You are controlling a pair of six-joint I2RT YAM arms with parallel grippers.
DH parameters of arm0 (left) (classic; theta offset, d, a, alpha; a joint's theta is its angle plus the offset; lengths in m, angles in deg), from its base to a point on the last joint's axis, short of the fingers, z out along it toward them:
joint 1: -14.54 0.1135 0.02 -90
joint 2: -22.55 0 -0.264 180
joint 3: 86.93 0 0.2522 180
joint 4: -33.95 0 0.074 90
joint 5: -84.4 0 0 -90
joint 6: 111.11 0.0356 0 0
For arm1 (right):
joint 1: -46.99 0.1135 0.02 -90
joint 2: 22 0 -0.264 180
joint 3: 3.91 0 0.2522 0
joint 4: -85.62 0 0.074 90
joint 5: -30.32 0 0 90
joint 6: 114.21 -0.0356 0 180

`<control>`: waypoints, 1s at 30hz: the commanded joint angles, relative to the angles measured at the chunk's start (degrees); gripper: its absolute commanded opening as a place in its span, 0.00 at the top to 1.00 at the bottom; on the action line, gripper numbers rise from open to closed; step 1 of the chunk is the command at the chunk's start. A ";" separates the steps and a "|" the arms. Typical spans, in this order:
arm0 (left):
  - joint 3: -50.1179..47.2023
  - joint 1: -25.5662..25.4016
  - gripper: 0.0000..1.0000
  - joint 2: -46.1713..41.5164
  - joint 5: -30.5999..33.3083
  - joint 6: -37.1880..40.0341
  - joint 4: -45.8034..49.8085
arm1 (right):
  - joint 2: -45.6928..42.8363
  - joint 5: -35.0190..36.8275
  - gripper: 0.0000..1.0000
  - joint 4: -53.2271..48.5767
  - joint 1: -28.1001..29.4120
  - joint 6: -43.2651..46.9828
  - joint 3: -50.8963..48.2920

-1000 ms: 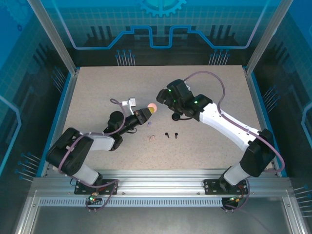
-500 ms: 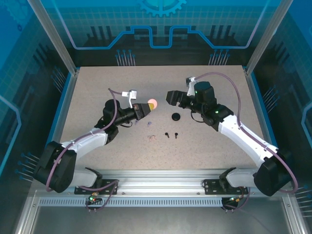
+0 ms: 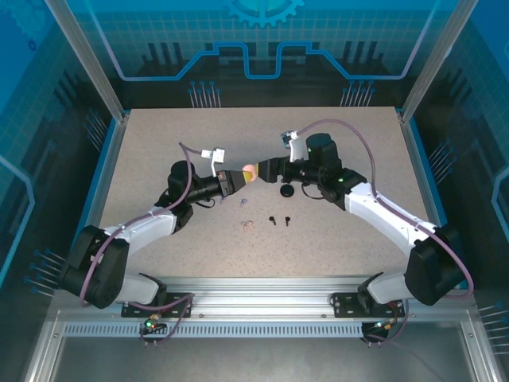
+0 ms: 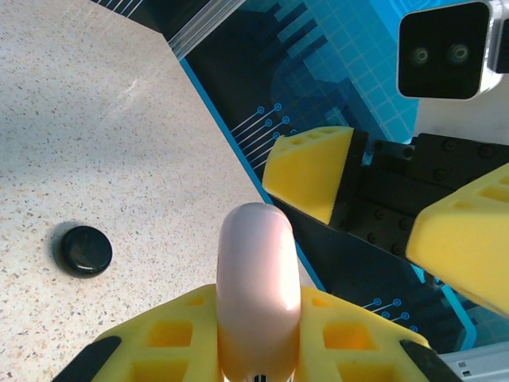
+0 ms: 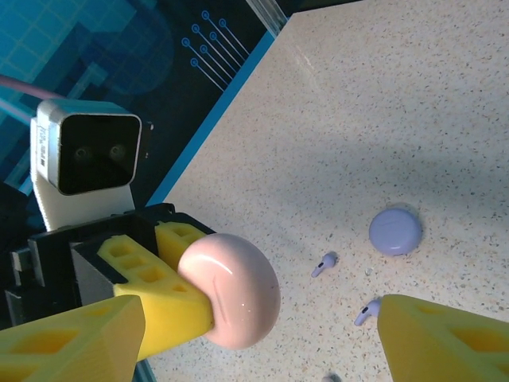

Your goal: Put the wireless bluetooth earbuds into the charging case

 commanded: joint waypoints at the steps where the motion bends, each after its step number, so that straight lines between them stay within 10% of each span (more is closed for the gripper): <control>1: 1.98 0.52 1.00 0.75 -2.13 -1.43 -3.32 | 1.19 -1.77 0.23 2.20 0.83 0.97 -0.57; 30: 2.00 0.56 1.00 -0.55 -4.07 -3.60 -5.35 | 2.05 2.84 0.38 1.83 -3.42 -2.39 -3.53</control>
